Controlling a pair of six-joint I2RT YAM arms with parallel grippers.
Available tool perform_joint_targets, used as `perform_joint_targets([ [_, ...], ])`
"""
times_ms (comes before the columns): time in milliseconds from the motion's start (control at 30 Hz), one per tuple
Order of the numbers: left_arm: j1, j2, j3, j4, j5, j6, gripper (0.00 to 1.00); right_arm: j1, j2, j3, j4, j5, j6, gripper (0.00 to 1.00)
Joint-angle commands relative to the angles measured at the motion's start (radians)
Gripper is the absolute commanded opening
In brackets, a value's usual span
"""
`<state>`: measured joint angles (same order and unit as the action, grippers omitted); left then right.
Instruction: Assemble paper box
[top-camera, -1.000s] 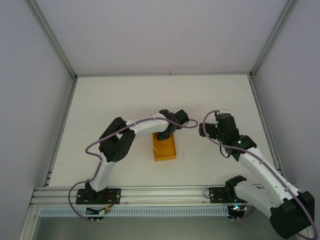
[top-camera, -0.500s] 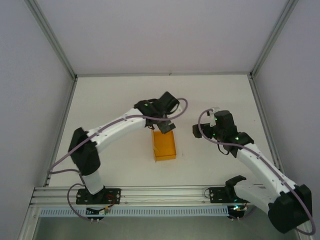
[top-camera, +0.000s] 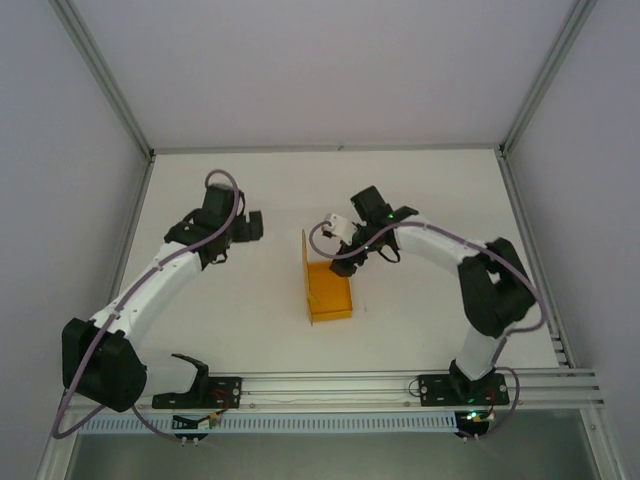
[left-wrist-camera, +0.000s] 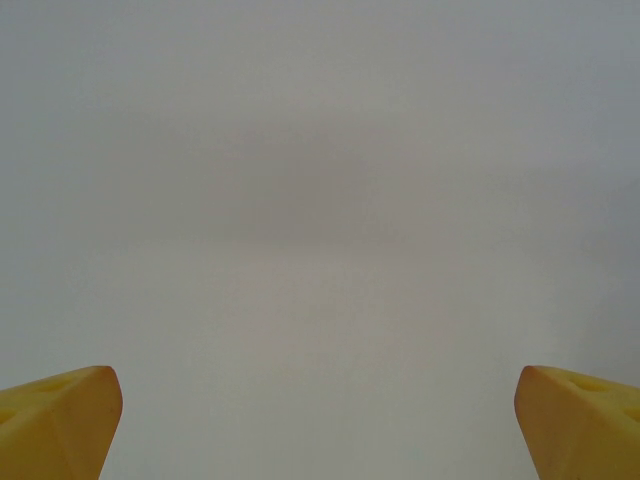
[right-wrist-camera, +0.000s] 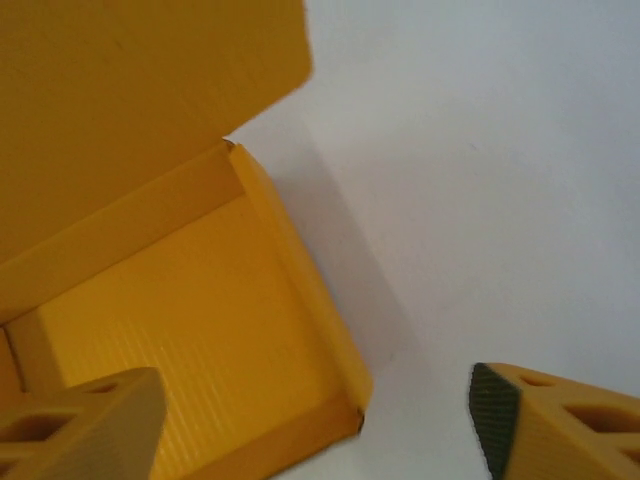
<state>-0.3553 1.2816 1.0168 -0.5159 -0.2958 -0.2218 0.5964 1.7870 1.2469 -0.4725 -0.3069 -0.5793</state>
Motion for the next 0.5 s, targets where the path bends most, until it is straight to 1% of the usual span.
perform_joint_targets([
  [0, 0.015, -0.038, -0.042, -0.012, 0.025, -0.098, 1.00, 0.013, 0.077, 0.085, -0.102, -0.112, -0.113, 0.70],
  [133, 0.027, -0.051, -0.069, -0.010, 0.011, -0.102, 1.00, 0.024, 0.156, 0.123, -0.109, -0.099, -0.080, 0.66],
  [167, 0.030, -0.052, -0.077, -0.005, 0.006, -0.111, 1.00, 0.028, 0.169, 0.122, -0.101, -0.087, -0.072, 0.63],
  [267, 0.030, -0.043, -0.107, 0.014, 0.004, -0.133, 1.00, 0.040, 0.197, 0.117, -0.051, -0.057, -0.015, 0.47],
  [333, 0.029, -0.031, -0.119, 0.019, 0.008, -0.145, 1.00, 0.047, 0.203, 0.104, 0.019, 0.006, 0.043, 0.40],
  [367, 0.029, -0.025, -0.119, 0.017, 0.012, -0.148, 1.00, 0.048, 0.201, 0.092, 0.064, 0.043, 0.080, 0.33],
  [400, 0.029, -0.017, -0.117, 0.010, 0.007, -0.153, 1.00, 0.048, 0.198, 0.083, 0.095, 0.077, 0.111, 0.28],
  [467, 0.029, -0.004, -0.109, -0.002, 0.000, -0.155, 1.00, 0.046, 0.191, 0.070, 0.130, 0.137, 0.173, 0.23],
])
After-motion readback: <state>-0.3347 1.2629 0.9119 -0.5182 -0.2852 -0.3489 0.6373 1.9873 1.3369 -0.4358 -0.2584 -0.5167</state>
